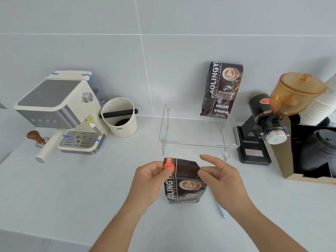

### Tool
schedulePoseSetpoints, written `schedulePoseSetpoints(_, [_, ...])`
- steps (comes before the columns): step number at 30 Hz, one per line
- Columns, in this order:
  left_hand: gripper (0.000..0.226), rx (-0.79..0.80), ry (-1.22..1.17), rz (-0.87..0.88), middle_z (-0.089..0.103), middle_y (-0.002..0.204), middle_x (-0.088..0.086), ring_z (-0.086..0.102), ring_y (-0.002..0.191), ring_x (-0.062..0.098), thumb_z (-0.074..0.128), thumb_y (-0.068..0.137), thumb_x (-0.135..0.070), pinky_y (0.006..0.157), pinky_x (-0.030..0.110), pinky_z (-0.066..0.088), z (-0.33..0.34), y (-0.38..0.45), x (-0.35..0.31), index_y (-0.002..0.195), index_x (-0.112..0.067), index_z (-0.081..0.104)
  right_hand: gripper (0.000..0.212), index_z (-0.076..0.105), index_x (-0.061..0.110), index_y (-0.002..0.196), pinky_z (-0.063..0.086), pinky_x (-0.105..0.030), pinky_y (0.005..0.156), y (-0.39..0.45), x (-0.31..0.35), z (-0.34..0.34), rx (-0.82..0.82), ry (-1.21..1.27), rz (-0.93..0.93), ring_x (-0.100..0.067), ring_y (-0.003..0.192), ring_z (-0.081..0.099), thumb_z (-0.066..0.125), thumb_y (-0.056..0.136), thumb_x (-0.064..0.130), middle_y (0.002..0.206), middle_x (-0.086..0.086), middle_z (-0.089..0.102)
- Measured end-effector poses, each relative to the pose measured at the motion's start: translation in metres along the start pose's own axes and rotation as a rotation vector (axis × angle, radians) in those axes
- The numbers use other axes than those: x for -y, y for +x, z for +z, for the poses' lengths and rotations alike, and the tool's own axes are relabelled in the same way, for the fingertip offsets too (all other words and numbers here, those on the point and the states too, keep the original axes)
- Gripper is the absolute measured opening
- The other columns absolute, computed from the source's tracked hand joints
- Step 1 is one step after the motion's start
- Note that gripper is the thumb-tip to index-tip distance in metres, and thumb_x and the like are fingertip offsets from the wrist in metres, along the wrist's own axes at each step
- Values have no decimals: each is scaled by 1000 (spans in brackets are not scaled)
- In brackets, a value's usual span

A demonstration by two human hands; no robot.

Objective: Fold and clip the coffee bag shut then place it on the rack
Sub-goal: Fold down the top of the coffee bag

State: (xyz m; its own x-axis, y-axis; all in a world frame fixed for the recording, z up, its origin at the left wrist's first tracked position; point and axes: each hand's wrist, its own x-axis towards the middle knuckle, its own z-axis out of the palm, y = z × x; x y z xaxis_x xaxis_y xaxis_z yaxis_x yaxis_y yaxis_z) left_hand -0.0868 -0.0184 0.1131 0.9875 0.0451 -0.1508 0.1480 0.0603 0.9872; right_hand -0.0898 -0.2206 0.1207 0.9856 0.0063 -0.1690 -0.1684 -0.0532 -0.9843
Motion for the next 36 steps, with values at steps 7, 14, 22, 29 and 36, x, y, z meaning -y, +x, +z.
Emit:
schedulePoseSetpoints(7, [52,-27,207,35,80,83,-3,74,84,14,76,79,-7,82,27,55,-8,0,-11,123,-30,59,41,73,43,83,54,-25,82,6,12,9,6,-199,-105,-17,83,69,75,78,3,83,-7,76])
schedulePoseSetpoints(14, [22,-7,577,288,75,77,-19,67,82,-7,76,80,-15,73,3,44,-12,2,-17,90,-34,75,22,79,25,88,42,-2,65,7,15,10,-28,-512,-301,7,78,61,78,77,7,74,18,67])
schedulePoseSetpoints(22, [3,84,851,480,60,84,-15,60,81,5,68,86,-28,70,24,50,-19,8,-23,87,-31,69,16,76,21,78,41,-6,63,10,19,5,36,-608,-426,-6,78,60,75,79,6,72,13,65])
schedulePoseSetpoints(29, [17,160,460,244,77,78,-10,70,72,3,77,78,-18,73,11,50,-21,18,-16,79,-35,76,13,78,19,78,40,-4,60,15,23,-3,92,-539,-375,0,77,64,75,80,7,75,10,73])
schedulePoseSetpoints(36, [7,245,275,120,76,71,-1,67,69,13,75,74,-21,69,25,53,-22,28,-17,77,-27,78,14,80,25,76,50,-9,69,24,28,-6,149,-396,-213,-2,72,70,76,80,12,77,16,77])
